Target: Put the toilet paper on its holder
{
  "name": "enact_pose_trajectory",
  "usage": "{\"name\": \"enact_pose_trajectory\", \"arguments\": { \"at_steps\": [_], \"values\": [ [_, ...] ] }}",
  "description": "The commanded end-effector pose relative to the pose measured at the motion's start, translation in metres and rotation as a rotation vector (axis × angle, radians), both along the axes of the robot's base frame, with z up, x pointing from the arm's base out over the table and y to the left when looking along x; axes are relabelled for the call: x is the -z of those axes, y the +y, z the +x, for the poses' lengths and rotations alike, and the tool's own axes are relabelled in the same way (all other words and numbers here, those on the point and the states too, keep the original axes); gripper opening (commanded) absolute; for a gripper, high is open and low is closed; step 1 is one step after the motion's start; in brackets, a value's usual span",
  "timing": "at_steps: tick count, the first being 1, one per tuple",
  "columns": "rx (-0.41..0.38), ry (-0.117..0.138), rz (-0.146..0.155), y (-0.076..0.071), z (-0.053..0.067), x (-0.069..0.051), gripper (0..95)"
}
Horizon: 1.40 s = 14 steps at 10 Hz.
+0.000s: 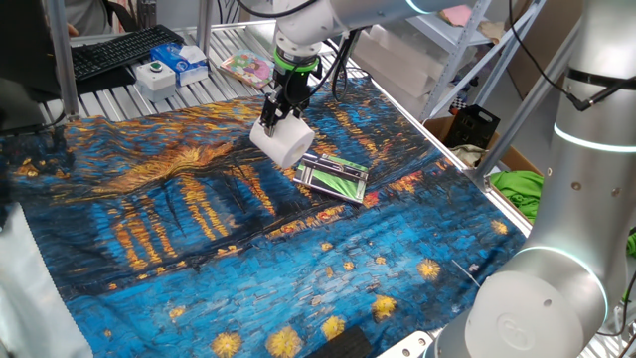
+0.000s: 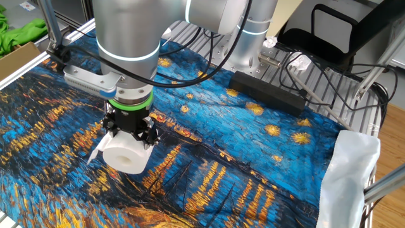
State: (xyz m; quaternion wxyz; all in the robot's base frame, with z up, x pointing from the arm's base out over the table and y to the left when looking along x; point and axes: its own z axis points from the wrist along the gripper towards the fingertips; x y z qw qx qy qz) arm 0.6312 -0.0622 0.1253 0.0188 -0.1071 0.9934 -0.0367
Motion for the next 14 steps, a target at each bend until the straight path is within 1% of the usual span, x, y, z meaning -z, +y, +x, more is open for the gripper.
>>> {"name": "enact_pose_trajectory", "arguments": {
  "at_steps": [1, 5, 10, 12, 14],
  "values": [
    [0.004, 0.004, 0.001, -0.0001, 0.0003, 0.0001, 0.0],
    [0.003, -0.001, -0.001, -0.0001, 0.0003, 0.0001, 0.0],
    [0.001, 0.000, 0.000, -0.0001, 0.0003, 0.0001, 0.0],
    [0.003, 0.005, 0.001, -0.0001, 0.0003, 0.0001, 0.0],
    [0.010, 0.015, 0.001, -0.0001, 0.0003, 0.0001, 0.0]
  ]
}}
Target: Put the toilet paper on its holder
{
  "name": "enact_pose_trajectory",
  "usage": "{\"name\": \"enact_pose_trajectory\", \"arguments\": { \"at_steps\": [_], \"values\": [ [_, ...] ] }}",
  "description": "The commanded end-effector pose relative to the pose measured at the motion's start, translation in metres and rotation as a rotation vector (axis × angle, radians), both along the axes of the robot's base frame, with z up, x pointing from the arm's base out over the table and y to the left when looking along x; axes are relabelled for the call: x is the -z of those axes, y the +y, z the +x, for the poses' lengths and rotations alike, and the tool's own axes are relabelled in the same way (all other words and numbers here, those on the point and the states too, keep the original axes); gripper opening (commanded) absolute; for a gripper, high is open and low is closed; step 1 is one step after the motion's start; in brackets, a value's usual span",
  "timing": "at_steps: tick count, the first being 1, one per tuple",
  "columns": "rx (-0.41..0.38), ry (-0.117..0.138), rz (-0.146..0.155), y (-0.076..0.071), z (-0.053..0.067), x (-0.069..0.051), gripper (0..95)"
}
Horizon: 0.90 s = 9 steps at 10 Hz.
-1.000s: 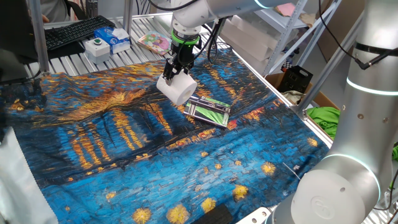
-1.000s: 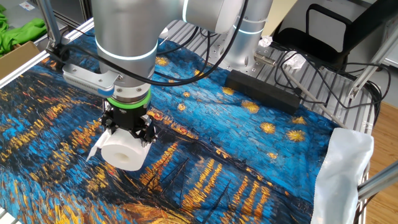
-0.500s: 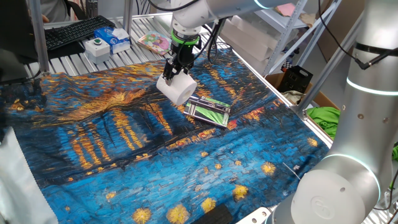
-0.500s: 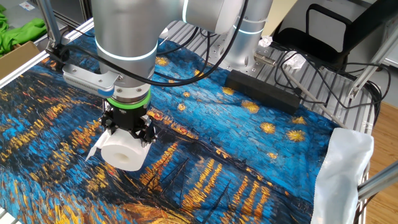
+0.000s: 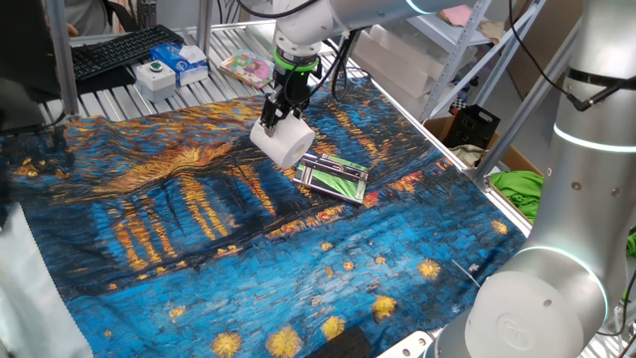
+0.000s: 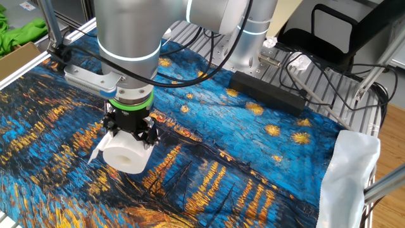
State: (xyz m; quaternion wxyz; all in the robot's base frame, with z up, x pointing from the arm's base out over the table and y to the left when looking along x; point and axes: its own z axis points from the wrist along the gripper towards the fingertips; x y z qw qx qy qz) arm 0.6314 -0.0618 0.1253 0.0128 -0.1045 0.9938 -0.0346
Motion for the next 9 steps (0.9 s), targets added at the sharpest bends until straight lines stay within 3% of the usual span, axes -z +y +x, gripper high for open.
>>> {"name": "enact_pose_trajectory", "arguments": {
  "at_steps": [1, 5, 9],
  "values": [
    [0.021, 0.031, 0.000, -0.0005, 0.0002, 0.0001, 0.0],
    [0.065, 0.084, -0.030, -0.0005, 0.0002, 0.0001, 0.0],
    [0.076, 0.082, -0.056, -0.0005, 0.0002, 0.0001, 0.0]
  ]
}}
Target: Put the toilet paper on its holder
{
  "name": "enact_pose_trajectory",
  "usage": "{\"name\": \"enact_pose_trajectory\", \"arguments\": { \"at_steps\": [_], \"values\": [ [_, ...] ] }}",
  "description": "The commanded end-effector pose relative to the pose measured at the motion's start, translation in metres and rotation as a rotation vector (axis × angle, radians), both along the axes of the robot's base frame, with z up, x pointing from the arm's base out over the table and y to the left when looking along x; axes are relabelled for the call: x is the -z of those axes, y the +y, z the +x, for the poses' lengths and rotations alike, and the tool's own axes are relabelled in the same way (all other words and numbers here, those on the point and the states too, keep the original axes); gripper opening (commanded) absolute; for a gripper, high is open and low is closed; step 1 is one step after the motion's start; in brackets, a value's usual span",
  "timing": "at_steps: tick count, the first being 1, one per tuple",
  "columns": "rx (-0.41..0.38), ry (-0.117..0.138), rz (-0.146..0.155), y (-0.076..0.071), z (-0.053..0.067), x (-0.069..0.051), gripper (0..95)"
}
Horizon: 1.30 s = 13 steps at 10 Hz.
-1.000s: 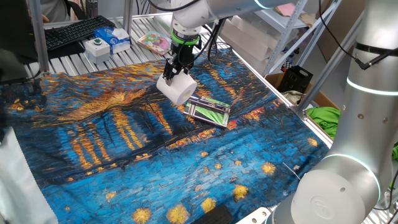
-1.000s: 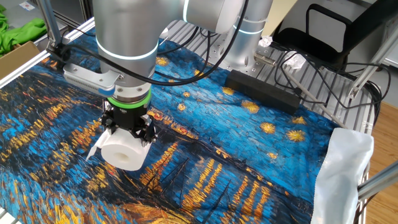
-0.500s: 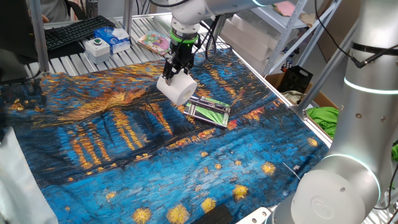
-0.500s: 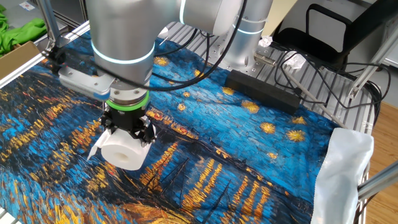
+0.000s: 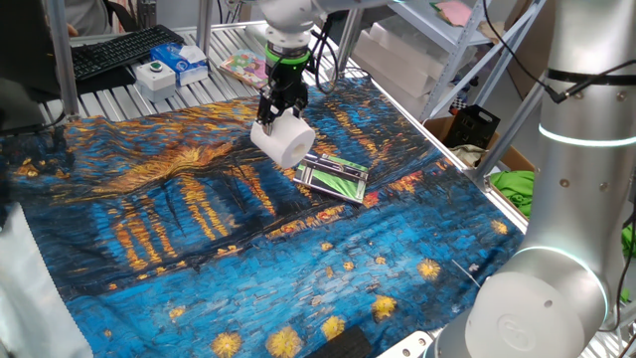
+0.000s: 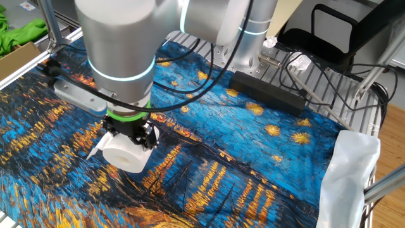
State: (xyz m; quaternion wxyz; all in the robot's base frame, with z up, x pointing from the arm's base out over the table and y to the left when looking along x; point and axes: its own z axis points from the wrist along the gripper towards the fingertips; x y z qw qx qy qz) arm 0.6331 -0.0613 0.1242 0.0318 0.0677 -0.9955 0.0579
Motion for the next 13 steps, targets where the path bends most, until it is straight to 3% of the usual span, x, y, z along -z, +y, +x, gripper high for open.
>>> {"name": "enact_pose_trajectory", "arguments": {
  "at_steps": [1, 3, 6, 9, 13],
  "values": [
    [-0.001, 0.000, -0.001, -0.001, -0.002, -0.001, 0.0],
    [-0.004, -0.004, -0.003, -0.001, -0.002, -0.001, 0.0],
    [-0.015, -0.022, 0.003, 0.002, 0.009, 0.022, 0.0],
    [-0.084, -0.037, -0.008, -0.007, 0.019, 0.026, 0.0],
    [-0.109, -0.035, 0.018, -0.017, 0.030, 0.030, 0.0]
  ]
}}
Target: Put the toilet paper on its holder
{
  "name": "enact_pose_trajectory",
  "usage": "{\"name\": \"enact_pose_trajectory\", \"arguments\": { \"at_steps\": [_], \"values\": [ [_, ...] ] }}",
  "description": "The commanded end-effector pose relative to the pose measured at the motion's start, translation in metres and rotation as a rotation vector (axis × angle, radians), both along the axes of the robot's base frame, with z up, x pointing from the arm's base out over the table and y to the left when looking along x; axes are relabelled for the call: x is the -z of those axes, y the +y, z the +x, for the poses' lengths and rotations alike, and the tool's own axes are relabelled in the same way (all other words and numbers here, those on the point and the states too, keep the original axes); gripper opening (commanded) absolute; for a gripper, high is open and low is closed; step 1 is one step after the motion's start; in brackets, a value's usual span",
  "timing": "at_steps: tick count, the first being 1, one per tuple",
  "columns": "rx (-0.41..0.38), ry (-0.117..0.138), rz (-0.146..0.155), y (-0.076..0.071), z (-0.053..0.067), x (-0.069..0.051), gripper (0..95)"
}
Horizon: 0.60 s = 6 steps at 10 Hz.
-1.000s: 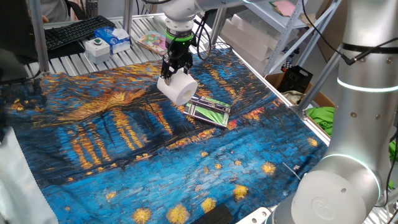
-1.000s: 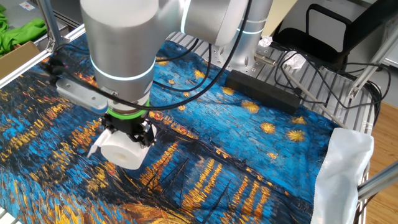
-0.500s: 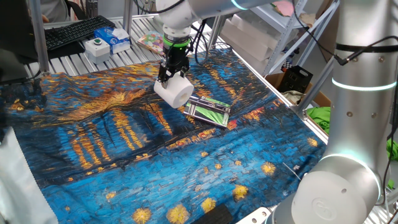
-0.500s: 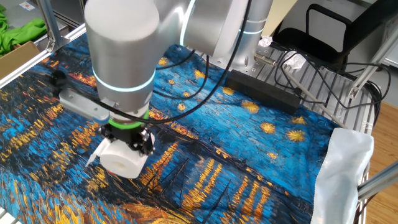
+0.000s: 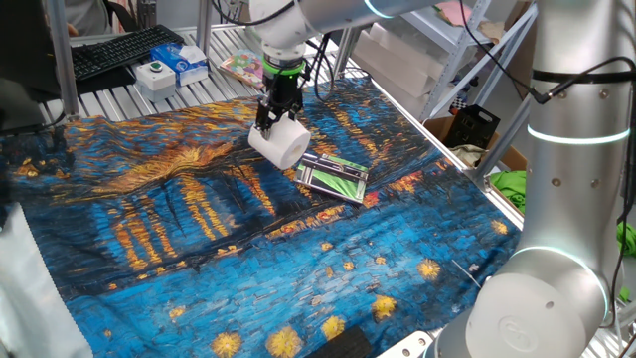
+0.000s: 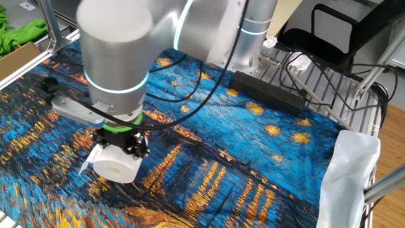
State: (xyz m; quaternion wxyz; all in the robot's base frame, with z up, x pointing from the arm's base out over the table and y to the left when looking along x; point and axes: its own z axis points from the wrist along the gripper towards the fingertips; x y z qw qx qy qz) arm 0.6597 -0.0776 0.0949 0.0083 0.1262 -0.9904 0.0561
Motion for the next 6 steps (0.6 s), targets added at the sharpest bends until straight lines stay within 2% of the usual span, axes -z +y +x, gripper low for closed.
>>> {"name": "enact_pose_trajectory", "arguments": {
  "at_steps": [1, 2, 4, 6],
  "values": [
    [0.011, 0.004, 0.009, -0.002, 0.003, 0.001, 0.0],
    [0.010, -0.006, 0.017, -0.007, 0.004, 0.002, 0.0],
    [0.009, -0.015, 0.010, -0.013, 0.004, 0.001, 0.0],
    [0.009, -0.016, 0.011, -0.018, 0.002, -0.001, 0.0]
  ]
}}
